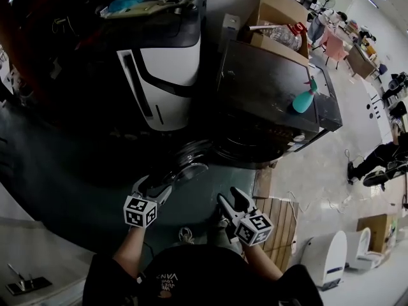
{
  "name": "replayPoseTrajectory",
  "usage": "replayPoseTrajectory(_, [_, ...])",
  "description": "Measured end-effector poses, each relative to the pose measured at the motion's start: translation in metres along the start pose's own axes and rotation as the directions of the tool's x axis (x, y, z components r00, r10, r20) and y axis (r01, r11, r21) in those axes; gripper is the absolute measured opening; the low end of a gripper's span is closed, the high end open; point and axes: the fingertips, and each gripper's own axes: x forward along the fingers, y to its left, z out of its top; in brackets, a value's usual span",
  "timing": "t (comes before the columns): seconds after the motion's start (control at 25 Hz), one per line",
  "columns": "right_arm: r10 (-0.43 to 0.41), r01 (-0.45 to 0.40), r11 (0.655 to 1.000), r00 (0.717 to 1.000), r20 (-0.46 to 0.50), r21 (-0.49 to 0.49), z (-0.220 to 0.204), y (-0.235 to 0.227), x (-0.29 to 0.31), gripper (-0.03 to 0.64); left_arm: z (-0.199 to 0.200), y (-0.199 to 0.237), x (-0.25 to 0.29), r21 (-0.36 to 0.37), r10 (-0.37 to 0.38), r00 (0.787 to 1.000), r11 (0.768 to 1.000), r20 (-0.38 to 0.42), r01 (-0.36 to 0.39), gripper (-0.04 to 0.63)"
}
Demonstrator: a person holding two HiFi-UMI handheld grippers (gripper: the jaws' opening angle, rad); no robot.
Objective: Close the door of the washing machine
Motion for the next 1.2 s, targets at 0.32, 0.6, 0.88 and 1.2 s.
replayPoseTrajectory(0.32, [0.015,-0.015,1.0,0.998,-0.062,0.008,0.006,-0.041,0.014,0.218,0.009,0.026,0.06,0.009,0.055,0.997,0.998,-0.048,-0.055,0.341])
replayPoseTrajectory(0.6, [0.016,-0.012,0.999,0.993,-0.114,0.033,0.002,-0.08,0.021,0.218,-0.006,0.042,0.117,0.051,0.06,0.983,0.997,-0.172,-0.052,0.341])
replayPoseTrajectory(0.88, [-0.004,0.013,0.998,0.988,-0.156,0.057,-0.009,-0.112,0.017,0.218,-0.043,0.058,0.165,0.176,0.101,0.93,0.984,-0.353,-0.04,0.367])
replayPoseTrajectory(1.2, [-0.018,0.031,0.997,0.983,-0.181,0.07,-0.016,-0.132,0.009,0.215,-0.08,0.075,0.189,0.206,0.145,0.822,0.978,-0.55,-0.035,0.408])
